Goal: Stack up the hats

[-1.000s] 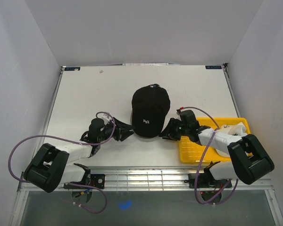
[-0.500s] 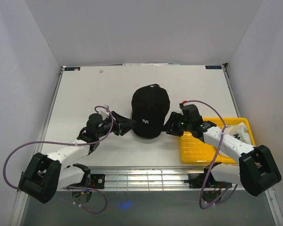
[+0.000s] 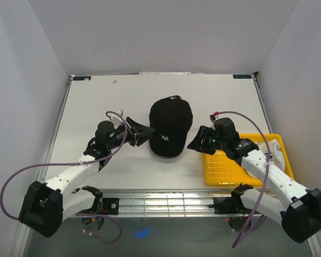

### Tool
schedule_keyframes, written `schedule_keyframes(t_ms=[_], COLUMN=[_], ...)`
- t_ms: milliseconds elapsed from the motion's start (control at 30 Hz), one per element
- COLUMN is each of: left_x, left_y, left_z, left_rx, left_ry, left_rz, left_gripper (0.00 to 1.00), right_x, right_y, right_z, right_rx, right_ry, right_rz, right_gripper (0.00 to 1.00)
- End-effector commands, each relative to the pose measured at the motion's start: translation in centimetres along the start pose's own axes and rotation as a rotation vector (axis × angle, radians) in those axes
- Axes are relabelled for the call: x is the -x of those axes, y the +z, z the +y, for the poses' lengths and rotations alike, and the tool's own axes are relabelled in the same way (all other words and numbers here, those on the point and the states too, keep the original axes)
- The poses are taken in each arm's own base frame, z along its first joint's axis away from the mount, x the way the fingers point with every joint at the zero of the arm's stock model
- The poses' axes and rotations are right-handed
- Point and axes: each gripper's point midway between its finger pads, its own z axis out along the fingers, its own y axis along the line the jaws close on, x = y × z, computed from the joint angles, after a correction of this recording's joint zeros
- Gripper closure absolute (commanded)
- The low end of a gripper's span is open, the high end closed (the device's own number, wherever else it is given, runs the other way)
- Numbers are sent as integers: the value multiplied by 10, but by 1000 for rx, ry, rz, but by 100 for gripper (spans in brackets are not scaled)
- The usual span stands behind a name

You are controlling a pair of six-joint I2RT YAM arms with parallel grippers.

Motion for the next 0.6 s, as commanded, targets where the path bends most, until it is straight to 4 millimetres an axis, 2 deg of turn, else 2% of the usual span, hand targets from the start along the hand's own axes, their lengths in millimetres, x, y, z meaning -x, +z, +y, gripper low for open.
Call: schedule_keyframes(t_ms=[0,67,100,133,167,200,233,300,367,400,467,500,567], left_x=[-1,-1,-2,-1,0,-2,-3,-6,-11,-18,-25,-31,-38], left_y=[-5,-3,-3,-3,-3,-2,-1,6,10,12,14,16,16], left_z=[-36,-51,-57,-67,-70,-74,-81,-73,-78,-75,-75,-70,-67], left_rx=[-67,-86,-94,-105,-109,-113,-111,-63,-62,-58,-58,-40,-32], left_ry=[99,140,155,172,197,213,224,247,273,271,279,275,291], left_rz=[18,37,43,45,46,55,60,84,105,135,163,189,210], left_gripper=[48,48,48,48,48,48,48,48,48,48,48,48,48], right_x=[22,27,37,30,33,46,40,57,63,73,79,85,93], right_y=[-32,-44,-54,-61,-68,-80,-90,-113,-128,-139,-143,-153,-160], right_z=[4,-1,-3,-14,-23,-33,-49,-68,-86,-101,-121,-137,-150], right_rx=[-58,-109,-144,-203,-259,-342,-427,-567,-662,-733,-790,-835,-878], right_ry=[-64,-66,-70,-62,-59,-54,-42,-23,-24,20,29,84,99], right_rz=[-86,-114,-156,-129,-147,-207,-187,-260,-268,-288,-245,-252,-236], right_gripper=[45,43,41,40,39,34,31,30,30,30,29,29,29])
